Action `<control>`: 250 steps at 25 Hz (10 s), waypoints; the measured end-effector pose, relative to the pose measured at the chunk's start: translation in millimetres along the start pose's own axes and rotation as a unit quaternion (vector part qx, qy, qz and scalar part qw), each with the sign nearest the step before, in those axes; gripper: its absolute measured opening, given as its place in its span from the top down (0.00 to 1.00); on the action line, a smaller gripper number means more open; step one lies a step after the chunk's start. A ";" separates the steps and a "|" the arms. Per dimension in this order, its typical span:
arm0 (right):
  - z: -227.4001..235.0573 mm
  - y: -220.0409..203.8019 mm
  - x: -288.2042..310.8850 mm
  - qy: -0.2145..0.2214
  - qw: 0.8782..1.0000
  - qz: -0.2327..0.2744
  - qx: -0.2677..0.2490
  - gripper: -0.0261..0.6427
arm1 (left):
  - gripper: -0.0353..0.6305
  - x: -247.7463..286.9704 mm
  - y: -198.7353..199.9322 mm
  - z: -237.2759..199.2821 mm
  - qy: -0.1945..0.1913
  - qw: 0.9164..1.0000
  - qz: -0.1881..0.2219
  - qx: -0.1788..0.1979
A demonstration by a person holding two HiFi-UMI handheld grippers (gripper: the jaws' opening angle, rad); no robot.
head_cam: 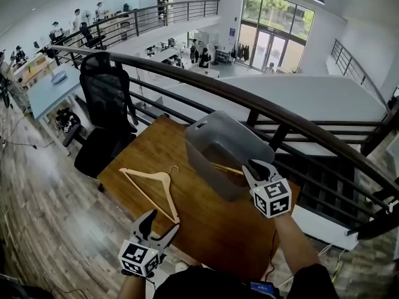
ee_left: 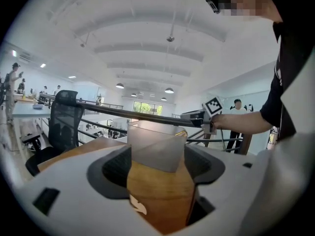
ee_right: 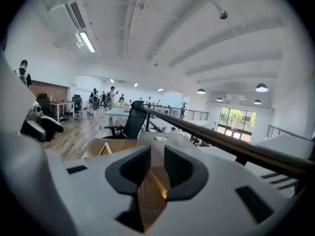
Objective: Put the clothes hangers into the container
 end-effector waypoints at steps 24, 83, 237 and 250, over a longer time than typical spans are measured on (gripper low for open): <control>-118.6 -54.7 -44.9 0.086 0.994 0.068 0.024 0.97 | 0.69 -14.4 1.3 -3.7 0.048 0.998 0.043 -0.022; -261.9 -218.6 118.3 0.127 0.937 -0.314 0.088 0.83 | 0.69 -113.8 -106.3 -67.4 0.148 0.980 -0.088 -0.099; 36.7 -51.1 13.6 0.140 0.918 -0.369 0.036 0.38 | 0.47 31.7 44.6 -40.5 -0.076 0.983 0.020 -0.163; 58.0 -40.6 60.6 0.136 0.843 -0.516 0.059 0.38 | 0.47 15.2 7.1 -44.7 -0.058 0.976 0.002 -0.211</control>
Point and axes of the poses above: the fingertips, and each gripper's own axes: x forward along the fingers, z to its right, y out of its top, the point moved 8 cm from there along -x, backward along the fingers, and after that the axes turned 3 degrees about z, right-handed, at the moved point
